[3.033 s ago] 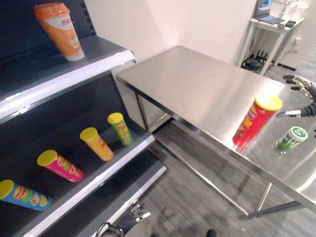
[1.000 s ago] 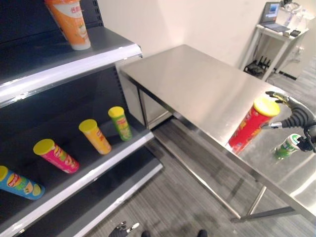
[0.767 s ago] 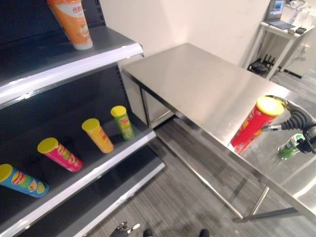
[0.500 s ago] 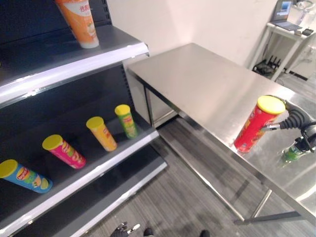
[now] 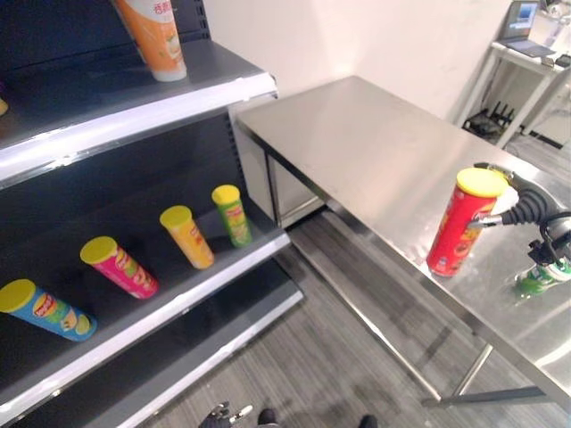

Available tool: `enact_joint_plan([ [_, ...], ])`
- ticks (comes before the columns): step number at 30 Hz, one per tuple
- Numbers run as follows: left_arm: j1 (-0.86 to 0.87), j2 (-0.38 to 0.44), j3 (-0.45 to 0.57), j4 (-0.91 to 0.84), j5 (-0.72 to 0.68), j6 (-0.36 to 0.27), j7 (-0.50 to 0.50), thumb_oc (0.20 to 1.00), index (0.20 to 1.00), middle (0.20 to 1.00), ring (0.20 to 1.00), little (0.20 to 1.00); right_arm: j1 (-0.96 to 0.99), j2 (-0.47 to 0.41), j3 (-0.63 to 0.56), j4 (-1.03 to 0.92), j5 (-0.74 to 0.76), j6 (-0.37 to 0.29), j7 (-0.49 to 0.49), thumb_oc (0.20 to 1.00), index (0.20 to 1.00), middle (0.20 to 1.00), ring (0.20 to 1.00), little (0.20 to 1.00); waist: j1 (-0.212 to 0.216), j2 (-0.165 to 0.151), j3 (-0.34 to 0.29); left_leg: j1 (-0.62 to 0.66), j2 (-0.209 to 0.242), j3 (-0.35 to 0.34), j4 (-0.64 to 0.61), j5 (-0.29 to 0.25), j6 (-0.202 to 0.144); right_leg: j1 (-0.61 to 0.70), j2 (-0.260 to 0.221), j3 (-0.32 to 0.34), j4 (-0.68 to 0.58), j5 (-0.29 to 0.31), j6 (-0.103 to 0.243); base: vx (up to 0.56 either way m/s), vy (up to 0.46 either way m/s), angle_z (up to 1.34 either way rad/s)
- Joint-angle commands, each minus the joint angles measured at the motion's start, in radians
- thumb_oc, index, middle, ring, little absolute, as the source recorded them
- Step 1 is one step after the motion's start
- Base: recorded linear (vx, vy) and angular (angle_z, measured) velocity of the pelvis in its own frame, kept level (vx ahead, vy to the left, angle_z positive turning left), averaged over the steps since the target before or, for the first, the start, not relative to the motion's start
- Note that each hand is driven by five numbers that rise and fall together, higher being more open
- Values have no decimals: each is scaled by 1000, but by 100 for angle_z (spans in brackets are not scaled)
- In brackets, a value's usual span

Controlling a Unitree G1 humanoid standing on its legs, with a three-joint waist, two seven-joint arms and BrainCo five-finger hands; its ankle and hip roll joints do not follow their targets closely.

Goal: Put the goods on the table back onto the shelves and tidy them up.

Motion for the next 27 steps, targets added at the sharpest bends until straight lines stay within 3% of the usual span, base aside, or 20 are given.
enact_joint_plan([
  [1,-71,7,-38,34,-42,-28,5,1000,1000,1000,1000,1000,-72,-32,-10,-39,46,-36,-35,1000,1000,1000,1000,1000,35,-6,-12,16,79,-36,20,-21,-76,44,-66,11,17,-39,58,0,0,0],
  [19,-88,2,-13,62,-21,-27,12,1000,1000,1000,1000,1000,31,-40,-123,-142,9,-42,-53,1000,1000,1000,1000,1000,5,-2,-13,33,78,-17,19,-31,-70,39,-68,30,18,-38,60,0,0,0],
  [27,-88,4,-19,66,-16,-27,10,1000,1000,1000,1000,1000,10,-41,-82,-148,24,-44,-29,1000,1000,1000,1000,1000,9,-7,-14,37,78,-14,19,-34,-69,39,-68,31,17,-37,60,-1,0,-2],
])
